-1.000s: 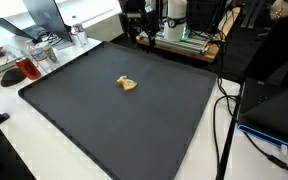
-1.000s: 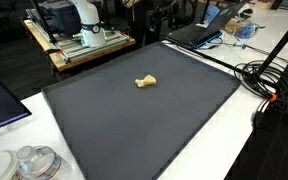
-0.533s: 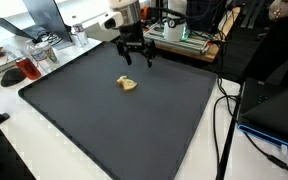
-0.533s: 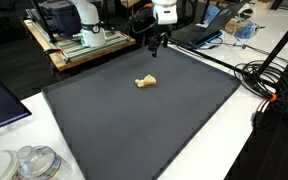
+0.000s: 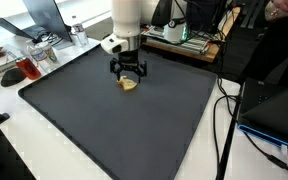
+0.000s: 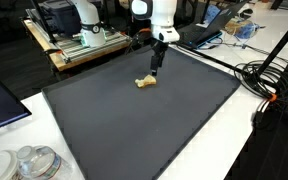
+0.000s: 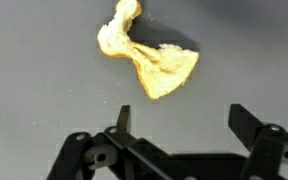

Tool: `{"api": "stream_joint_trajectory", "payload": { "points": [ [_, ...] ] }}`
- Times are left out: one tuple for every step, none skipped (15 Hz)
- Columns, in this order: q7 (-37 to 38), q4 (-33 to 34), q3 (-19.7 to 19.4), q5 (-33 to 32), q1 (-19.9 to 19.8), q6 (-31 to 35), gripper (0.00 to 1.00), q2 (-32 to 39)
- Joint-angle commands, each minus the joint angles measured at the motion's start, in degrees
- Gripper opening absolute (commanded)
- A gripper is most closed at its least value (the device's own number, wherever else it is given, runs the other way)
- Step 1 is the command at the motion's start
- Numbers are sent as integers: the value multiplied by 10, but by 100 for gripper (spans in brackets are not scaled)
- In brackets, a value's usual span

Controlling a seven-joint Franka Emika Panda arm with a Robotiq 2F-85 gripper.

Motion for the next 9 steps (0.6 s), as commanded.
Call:
{"api": "stream_joint_trajectory", "payload": {
  "points": [
    [-14, 8, -16, -37, -1, 53, 100, 39],
    [-17, 9, -18, -39, -2, 65, 100, 50],
    [-25, 10, -18, -38, -6, 77, 100, 60],
    [-31, 11, -18, -36, -8, 88, 100, 71],
    [-38, 12, -20, -37, -10, 97, 100, 80],
    [-44, 13, -21, -37, -10, 103, 100, 89],
    [-52, 14, -20, -36, -13, 107, 100, 96],
    [-56, 15, -22, -37, -13, 111, 100, 103],
    [-60, 15, -23, -37, -13, 112, 100, 106]
  ]
}}
